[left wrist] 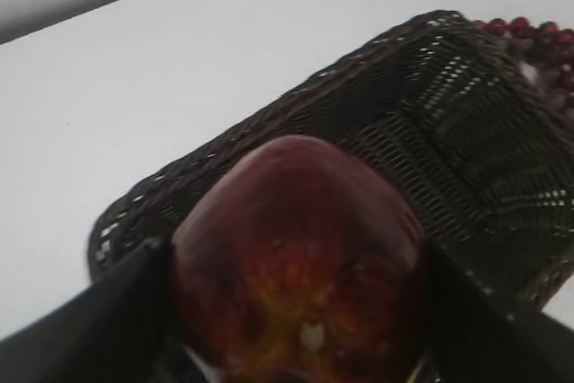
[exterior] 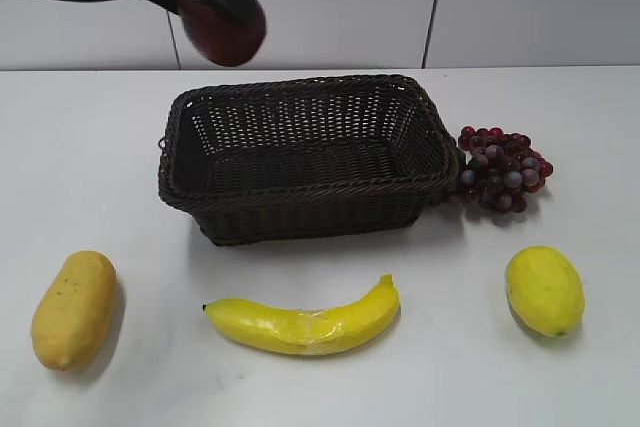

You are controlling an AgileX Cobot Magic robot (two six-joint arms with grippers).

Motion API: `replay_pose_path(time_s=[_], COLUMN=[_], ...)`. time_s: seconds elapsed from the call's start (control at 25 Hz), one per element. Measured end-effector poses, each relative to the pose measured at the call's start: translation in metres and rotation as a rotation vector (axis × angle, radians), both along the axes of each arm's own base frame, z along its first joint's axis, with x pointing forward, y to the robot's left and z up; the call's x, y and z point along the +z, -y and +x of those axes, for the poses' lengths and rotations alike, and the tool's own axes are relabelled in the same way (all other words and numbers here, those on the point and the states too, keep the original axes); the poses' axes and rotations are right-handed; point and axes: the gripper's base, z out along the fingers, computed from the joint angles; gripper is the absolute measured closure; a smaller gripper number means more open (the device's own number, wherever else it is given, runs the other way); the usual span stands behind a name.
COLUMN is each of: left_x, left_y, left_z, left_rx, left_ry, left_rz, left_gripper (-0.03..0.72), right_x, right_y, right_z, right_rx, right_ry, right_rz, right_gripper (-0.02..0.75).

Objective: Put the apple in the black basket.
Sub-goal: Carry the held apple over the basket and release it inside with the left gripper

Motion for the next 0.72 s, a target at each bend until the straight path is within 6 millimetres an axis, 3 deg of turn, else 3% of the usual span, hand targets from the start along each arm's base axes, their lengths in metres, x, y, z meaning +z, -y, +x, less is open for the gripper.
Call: replay_pose_path(time_s=[0.2,0.48,0.72], left_x=[-0.055,-0.124,-0.141], left_y=[0.029,0.039,0.040], left_z=[0.011,0.026,0.030], left_rx=[-0.030,-0.015,-0.010], left_ry=[-0.105,-0.244,-0.255], left_rz=[0.027,0.072,0.094], left_gripper=[0.071,0.071,0.066], right_x=[0.000,0.000,0.000], right_y=[0.000,0.000,0.000], right_z=[0.000,0.000,0.000], right_rx=[0.000,-0.001,-0.001], right_ry=[0.000,0.000,0.000], right_rz=[0.001,0.001,0.001], right_gripper=[0.167,0.167,0.167])
